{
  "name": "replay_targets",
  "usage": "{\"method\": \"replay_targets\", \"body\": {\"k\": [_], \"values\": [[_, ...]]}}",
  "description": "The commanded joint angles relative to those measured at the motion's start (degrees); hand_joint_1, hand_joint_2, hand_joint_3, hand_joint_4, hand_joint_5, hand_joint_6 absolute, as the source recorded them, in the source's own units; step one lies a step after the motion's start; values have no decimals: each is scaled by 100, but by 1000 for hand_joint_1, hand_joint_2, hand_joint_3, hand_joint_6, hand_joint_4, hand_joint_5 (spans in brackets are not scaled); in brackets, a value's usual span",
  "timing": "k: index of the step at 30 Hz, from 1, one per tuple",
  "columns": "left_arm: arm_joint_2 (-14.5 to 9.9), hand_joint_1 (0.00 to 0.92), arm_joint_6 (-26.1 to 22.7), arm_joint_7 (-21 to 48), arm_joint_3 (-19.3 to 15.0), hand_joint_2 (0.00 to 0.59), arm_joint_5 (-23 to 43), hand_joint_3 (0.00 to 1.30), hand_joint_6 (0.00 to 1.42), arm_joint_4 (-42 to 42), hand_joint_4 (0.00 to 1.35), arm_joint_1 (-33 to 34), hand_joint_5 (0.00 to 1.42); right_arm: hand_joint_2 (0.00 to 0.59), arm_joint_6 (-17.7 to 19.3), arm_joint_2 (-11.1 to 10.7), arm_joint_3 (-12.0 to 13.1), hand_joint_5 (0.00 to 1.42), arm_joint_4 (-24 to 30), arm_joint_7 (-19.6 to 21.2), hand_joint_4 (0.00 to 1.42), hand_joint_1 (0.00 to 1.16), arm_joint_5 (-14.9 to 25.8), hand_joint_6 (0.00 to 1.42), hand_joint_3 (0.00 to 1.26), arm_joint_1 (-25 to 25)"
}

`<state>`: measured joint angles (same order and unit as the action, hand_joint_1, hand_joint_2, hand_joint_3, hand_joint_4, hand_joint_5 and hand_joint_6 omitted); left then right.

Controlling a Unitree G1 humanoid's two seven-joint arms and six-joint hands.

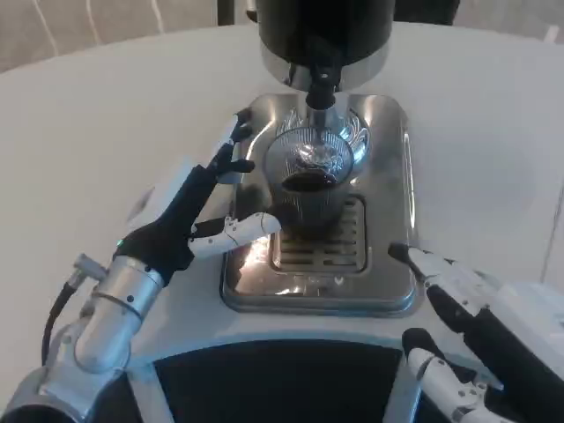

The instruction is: Grasp the cup under the faucet to collect the drink, then remove the cup.

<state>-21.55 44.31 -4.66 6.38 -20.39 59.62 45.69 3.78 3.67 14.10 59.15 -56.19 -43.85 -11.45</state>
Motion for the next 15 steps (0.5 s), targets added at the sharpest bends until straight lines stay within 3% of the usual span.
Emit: {"method": "replay_targets", "body": {"k": [1, 15], "values": [[63, 270, 235, 229, 70, 64, 84, 0, 274, 301, 0, 194, 266, 584, 112, 204, 16, 0, 85, -83, 0, 0, -141, 0, 22, -47], [169, 284, 323, 733, 7, 61, 449, 30, 303, 612, 2, 401, 356, 586, 273, 403, -182, 0, 85, -26, 0, 0, -349, 0, 53, -266]]}}
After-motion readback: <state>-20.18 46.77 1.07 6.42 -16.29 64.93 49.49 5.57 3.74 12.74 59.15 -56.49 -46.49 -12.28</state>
